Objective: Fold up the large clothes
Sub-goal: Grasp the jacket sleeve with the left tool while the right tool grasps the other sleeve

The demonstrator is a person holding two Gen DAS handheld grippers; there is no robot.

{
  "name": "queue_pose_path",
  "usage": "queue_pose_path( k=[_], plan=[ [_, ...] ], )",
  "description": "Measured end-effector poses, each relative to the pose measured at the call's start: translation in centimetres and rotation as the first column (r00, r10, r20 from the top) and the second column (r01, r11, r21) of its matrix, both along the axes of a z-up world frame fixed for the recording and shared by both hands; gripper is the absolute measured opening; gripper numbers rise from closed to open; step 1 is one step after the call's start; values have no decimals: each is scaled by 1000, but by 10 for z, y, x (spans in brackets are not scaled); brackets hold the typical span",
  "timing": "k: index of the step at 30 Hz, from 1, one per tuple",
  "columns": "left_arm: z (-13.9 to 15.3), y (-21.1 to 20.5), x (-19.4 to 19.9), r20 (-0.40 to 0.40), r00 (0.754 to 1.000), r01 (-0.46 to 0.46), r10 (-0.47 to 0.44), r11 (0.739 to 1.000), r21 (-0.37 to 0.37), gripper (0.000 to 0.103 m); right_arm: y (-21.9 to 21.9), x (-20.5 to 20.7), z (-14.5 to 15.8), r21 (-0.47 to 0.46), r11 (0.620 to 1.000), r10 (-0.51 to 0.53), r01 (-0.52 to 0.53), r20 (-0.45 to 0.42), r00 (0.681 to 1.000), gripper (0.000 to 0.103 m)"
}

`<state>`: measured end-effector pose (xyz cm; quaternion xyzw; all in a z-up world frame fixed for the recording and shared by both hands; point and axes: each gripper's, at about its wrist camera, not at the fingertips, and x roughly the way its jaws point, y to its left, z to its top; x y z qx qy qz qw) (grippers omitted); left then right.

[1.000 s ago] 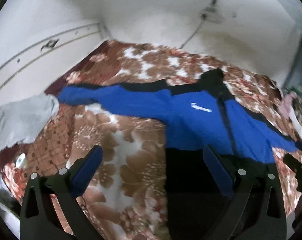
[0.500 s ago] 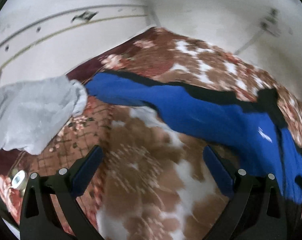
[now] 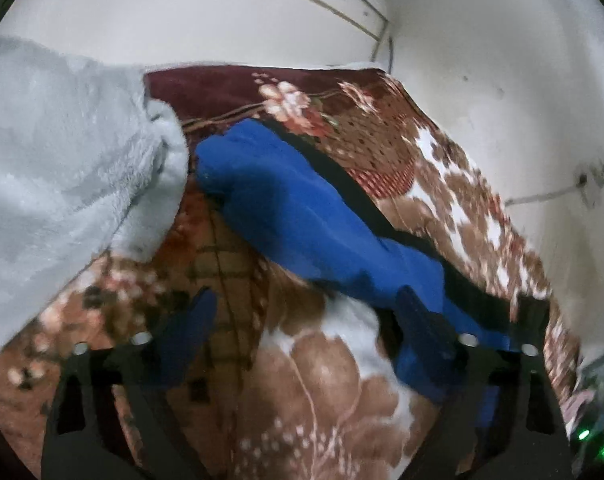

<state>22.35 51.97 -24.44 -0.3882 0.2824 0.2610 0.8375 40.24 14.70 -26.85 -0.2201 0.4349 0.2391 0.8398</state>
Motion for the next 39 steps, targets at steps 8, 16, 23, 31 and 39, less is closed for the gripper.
queue_pose_path(
  k=[8,16,23,31,39],
  plan=[
    [-17,42,20,40,997,-71,73,997,-42,71,10,12,-6,62,998,-20,21,-22,1000,99],
    [-41,73,38,31,995,-94,99,985,-143,29,25,9,-22,14,1000,-18,18,-32,999,98],
    [-30,73,32,71,997,-29,39,991,-130,6,25,7,-41,22,999,-25,25,-20,999,98],
    [98,27,72,108,984,136,-144,988,79,5,24,0,-49,34,999,-41,40,32,999,98],
    [228,-125,174,-6,918,376,-397,863,339,5,22,-1,-47,48,998,-40,38,36,999,98]
  ],
)
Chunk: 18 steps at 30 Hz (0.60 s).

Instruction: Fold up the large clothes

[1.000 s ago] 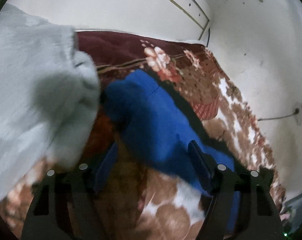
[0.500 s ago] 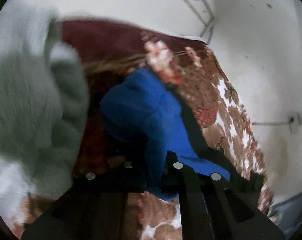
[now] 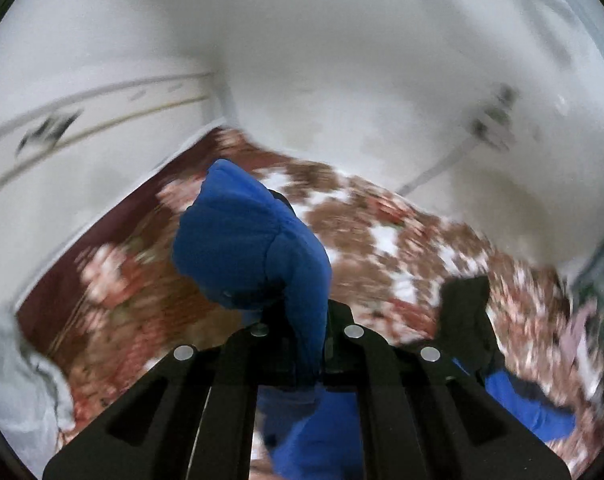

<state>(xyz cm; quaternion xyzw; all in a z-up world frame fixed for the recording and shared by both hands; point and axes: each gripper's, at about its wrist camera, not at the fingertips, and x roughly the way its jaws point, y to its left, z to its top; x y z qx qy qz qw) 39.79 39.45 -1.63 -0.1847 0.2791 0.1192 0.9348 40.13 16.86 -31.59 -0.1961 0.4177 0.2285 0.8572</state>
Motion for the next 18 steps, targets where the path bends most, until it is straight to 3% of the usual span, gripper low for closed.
queue_pose_path(
  k=[3,6,8,11,14,16,18],
  plan=[
    [16,-78,51,-48,993,114,-110,990,87,5,-4,0,5,3,1000,-11,11,-14,1000,98],
    [16,-171,96,-112,970,233,-217,959,163,5,-10,1,8,-9,1000,-26,26,-36,999,98],
    [4,-227,117,-155,949,302,-275,933,196,5,-15,1,8,-29,999,-25,23,-53,998,98],
    [-33,-326,138,-241,895,425,-375,881,207,5,-24,1,12,-42,999,-12,9,-65,998,98],
    [-88,-418,148,-352,831,532,-431,800,277,5,-33,-1,15,-53,998,18,-21,-52,998,98],
    [-142,-484,153,-447,786,600,-428,704,380,5,-37,-3,13,-81,996,30,-33,-36,999,98],
    [-188,-529,155,-526,739,653,-420,640,406,5,-41,-5,13,-111,992,52,-53,-13,999,98]
  ],
)
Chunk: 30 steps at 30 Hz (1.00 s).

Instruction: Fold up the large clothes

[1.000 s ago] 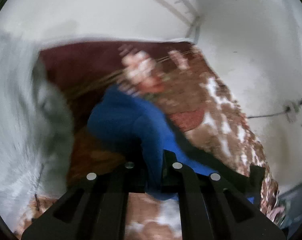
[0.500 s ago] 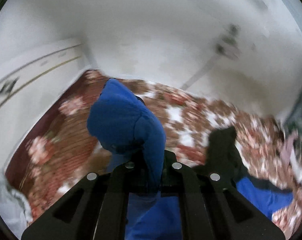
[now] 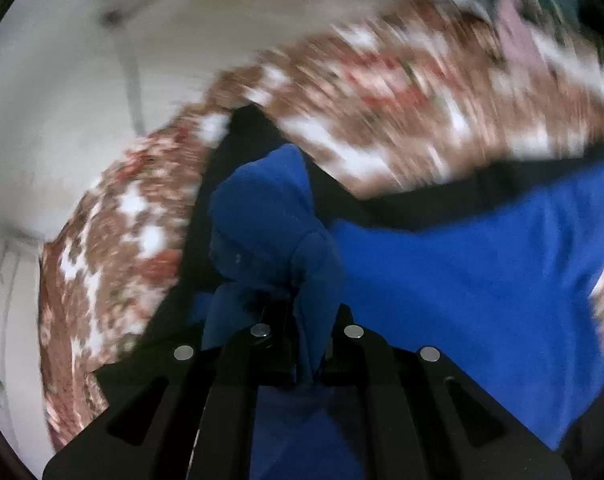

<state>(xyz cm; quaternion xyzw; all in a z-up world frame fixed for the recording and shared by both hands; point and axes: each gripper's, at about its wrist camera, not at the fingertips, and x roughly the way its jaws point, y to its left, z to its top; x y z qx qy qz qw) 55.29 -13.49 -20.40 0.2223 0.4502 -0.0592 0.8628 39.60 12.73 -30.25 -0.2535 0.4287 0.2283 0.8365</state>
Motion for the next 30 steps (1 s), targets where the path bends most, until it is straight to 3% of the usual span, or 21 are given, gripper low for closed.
queue_pose_path(
  k=[3,6,12,16,17,20,24,27,30],
  plan=[
    [-46,-45,-7,-66,998,20,-20,1000,1,5,-14,-1,3,18,1000,-4,4,21,1000,98],
    [-73,-64,-18,-79,996,34,-31,999,35,5,-39,5,4,77,995,-63,65,-35,997,98],
    [-95,-97,-35,-46,995,96,-89,980,176,9,-59,-6,15,91,993,-67,71,-44,997,98],
    [-102,-104,-41,-54,996,84,-73,964,253,34,-71,-22,31,140,989,-41,50,-65,997,98],
    [-100,-103,-41,-44,998,63,-54,963,261,46,-74,-26,33,143,988,-38,48,-75,996,98],
    [-94,-97,-41,-54,998,24,-12,972,233,58,-79,-41,36,132,990,-32,45,-100,994,98],
    [-84,-92,-43,-68,997,-11,24,984,176,88,-87,-66,46,74,997,-23,26,-37,999,98],
    [-72,-96,-53,-111,993,-33,48,991,131,94,-87,-83,53,26,1000,8,-8,21,1000,98],
    [-43,-104,-76,-77,997,-12,21,994,112,94,-87,-91,59,12,1000,25,-26,99,995,98]
  ],
)
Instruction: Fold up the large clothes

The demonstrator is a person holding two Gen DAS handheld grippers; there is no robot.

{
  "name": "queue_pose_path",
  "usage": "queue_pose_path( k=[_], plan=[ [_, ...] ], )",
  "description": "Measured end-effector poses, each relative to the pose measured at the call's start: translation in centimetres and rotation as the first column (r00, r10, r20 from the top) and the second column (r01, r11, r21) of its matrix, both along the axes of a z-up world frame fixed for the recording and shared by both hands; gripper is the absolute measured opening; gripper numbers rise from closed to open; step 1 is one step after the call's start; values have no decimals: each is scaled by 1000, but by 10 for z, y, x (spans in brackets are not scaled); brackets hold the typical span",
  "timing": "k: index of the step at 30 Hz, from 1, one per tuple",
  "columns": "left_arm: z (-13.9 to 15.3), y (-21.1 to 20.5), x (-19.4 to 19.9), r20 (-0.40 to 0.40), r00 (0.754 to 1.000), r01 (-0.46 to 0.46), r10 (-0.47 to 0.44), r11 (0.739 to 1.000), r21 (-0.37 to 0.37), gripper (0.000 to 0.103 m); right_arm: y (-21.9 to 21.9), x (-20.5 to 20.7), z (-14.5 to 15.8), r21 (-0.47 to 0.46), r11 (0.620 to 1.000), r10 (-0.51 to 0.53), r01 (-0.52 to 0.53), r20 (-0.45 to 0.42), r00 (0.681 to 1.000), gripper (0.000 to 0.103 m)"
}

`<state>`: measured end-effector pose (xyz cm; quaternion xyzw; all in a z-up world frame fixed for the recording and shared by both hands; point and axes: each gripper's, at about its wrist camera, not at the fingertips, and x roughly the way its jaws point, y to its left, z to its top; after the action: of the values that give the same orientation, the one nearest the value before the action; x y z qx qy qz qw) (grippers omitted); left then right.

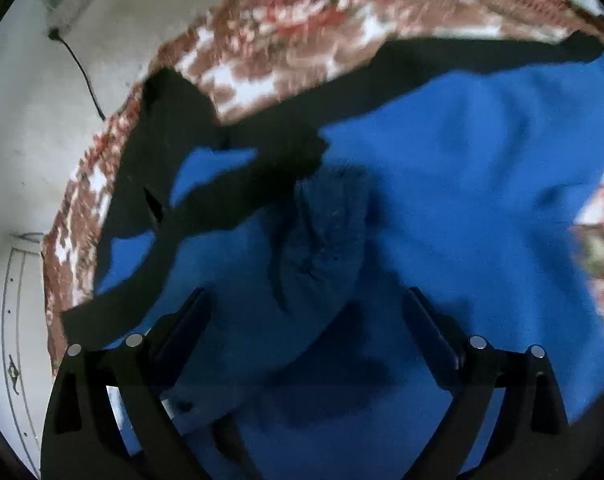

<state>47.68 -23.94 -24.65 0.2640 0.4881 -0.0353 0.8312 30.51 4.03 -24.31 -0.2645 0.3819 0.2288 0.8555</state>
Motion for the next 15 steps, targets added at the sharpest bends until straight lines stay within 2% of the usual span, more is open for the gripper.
queue_pose_path(
  k=[2,4,8,10,13,15],
  plan=[
    [40,4,-16,43,999,32,-30,999,-39,94,-2,5,-2,21,1000,-18,18,-9,1000,98],
    [88,22,-26,116,992,49,-40,996,-76,94,-7,14,-11,48,998,-39,41,-56,998,98],
    [194,101,-40,213,977,28,14,981,-191,98,-33,29,-20,102,986,-117,130,-122,986,98],
    [225,148,-43,227,973,8,47,972,-236,98,-55,37,-19,127,974,-170,186,-127,977,99],
    [238,223,-44,237,962,-63,137,953,-295,98,-96,54,-11,157,949,-252,273,-143,957,99],
    [219,276,-43,208,954,-141,217,935,-326,98,-127,66,-4,169,932,-300,321,-139,944,99]
  ],
)
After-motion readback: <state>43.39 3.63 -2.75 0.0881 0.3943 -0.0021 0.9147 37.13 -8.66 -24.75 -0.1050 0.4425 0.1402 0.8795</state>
